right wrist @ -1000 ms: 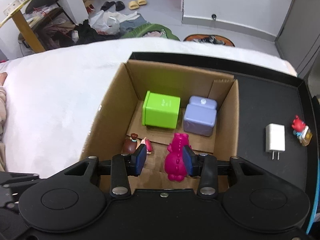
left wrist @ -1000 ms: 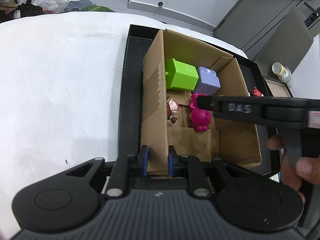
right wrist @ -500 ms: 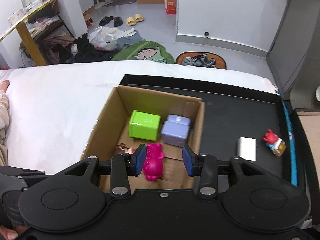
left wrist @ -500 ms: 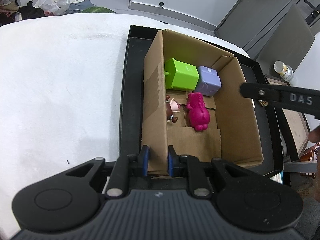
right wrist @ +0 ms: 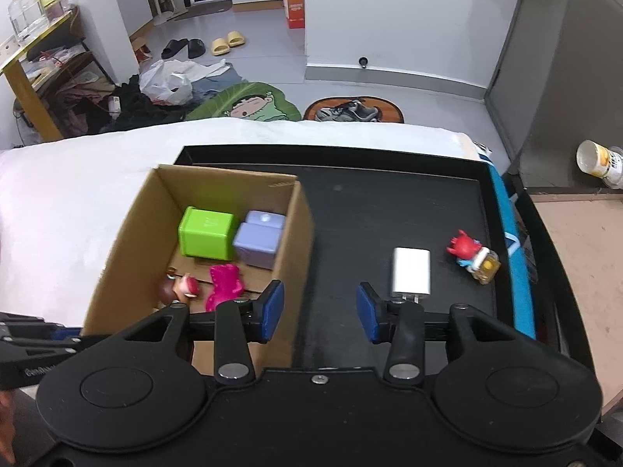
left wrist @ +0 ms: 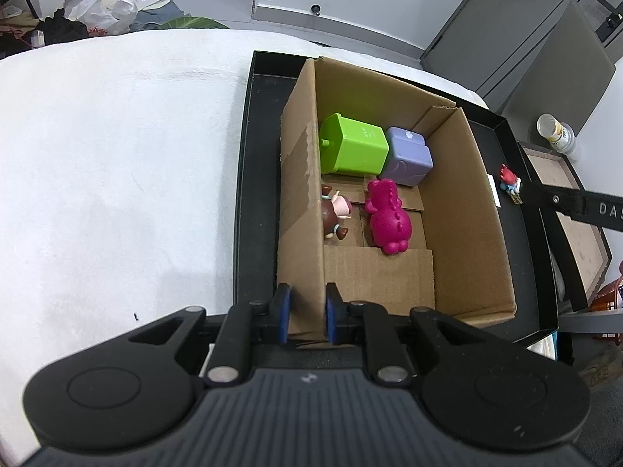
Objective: Organize rigid objects
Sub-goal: 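Move the right gripper back toward the white charger and red figurine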
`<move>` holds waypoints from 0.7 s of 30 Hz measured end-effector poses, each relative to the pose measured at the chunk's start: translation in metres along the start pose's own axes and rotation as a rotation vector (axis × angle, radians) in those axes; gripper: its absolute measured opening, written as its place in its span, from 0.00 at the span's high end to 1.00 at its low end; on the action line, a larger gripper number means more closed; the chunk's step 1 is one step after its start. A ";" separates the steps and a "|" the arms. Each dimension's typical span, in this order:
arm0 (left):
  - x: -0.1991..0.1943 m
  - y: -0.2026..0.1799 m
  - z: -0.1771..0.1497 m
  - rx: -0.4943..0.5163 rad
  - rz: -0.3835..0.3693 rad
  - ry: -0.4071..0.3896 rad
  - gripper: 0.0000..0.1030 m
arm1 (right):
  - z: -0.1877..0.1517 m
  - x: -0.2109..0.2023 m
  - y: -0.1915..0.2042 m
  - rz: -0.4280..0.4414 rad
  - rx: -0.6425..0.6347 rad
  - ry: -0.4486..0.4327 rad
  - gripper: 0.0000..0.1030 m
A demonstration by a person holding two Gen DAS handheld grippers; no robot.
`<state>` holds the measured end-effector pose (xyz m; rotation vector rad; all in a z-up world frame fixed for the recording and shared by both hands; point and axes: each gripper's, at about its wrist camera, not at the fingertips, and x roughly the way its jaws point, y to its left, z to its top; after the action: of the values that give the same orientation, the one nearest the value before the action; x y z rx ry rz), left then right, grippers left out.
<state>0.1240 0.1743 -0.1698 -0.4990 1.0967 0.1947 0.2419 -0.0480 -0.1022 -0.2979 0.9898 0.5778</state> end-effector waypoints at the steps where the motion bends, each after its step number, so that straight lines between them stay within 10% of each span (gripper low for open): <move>1: 0.000 0.000 0.000 0.001 0.001 0.000 0.84 | -0.001 0.000 -0.004 -0.005 0.001 0.003 0.58; 21: 0.001 -0.005 0.000 0.019 0.028 0.000 0.84 | -0.012 0.049 -0.084 -0.078 0.168 0.055 0.37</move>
<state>0.1265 0.1695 -0.1696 -0.4668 1.1051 0.2087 0.3032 -0.1063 -0.1522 -0.2033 1.0681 0.4146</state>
